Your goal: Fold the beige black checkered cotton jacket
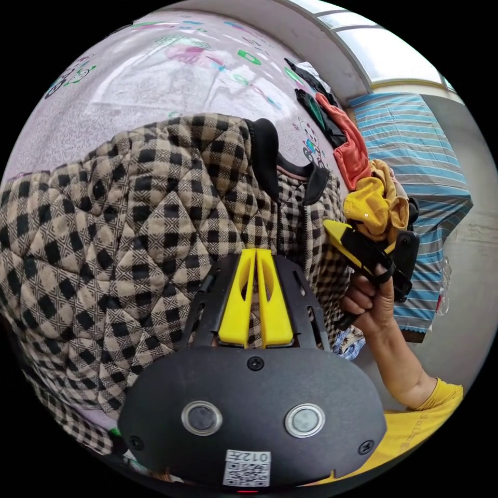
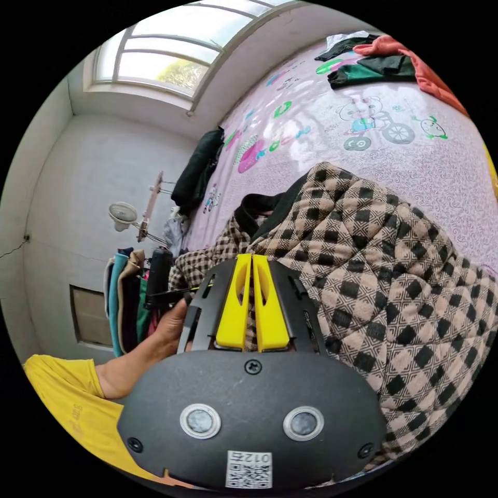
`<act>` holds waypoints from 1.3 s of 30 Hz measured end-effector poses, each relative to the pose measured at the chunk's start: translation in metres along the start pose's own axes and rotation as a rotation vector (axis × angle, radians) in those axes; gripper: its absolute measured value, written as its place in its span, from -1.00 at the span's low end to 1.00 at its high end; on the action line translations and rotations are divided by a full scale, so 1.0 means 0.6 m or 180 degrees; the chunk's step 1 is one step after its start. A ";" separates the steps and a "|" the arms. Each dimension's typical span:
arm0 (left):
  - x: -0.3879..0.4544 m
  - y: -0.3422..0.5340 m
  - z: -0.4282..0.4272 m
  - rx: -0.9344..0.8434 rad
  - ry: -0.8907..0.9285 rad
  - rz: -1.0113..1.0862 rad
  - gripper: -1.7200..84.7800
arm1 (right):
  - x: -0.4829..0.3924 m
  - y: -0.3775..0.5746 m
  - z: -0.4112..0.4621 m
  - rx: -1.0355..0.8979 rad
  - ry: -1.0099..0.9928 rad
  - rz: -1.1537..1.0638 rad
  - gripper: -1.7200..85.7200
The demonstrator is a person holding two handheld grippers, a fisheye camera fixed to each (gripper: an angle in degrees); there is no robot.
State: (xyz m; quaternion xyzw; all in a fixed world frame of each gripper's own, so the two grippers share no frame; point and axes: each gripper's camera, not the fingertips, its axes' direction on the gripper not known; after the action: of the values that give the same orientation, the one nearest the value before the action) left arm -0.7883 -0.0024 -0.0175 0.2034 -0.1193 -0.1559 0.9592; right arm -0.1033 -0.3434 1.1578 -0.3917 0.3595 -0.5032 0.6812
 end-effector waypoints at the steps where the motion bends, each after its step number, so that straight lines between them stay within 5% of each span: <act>1: -0.001 -0.001 0.004 -0.0004 0.0013 0.0006 -0.95 | -0.006 -0.002 0.000 -0.0002 -0.0014 -0.0021 -0.96; 11: 0.009 -0.014 0.029 -0.0114 -0.0003 0.0064 -0.95 | -0.026 -0.028 0.087 -0.0371 0.0675 0.0102 -0.95; 16: 0.066 0.003 -0.025 0.0414 -0.0197 0.0387 -0.95 | -0.069 -0.036 0.096 -0.0437 0.0900 0.0005 -0.95; 24: 0.084 -0.041 0.096 -0.0343 -0.0295 0.0516 -0.95 | -0.124 -0.051 0.092 -0.0606 0.1070 0.0073 -0.93; 34: 0.125 -0.019 0.090 -0.0162 -0.0689 0.0607 -0.95 | -0.236 0.147 -0.160 0.0281 0.0810 -0.0017 -0.93; 39: 0.249 -0.023 0.073 0.0129 -0.0765 0.1296 -0.95 | -0.211 0.290 -0.281 0.0590 0.0922 0.0292 -0.93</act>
State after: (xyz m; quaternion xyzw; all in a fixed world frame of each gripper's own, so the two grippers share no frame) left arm -0.6669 -0.0816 0.0404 0.1743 -0.2743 0.0200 0.9455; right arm -0.2118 -0.2175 0.9406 -0.2339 0.4235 -0.5537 0.6778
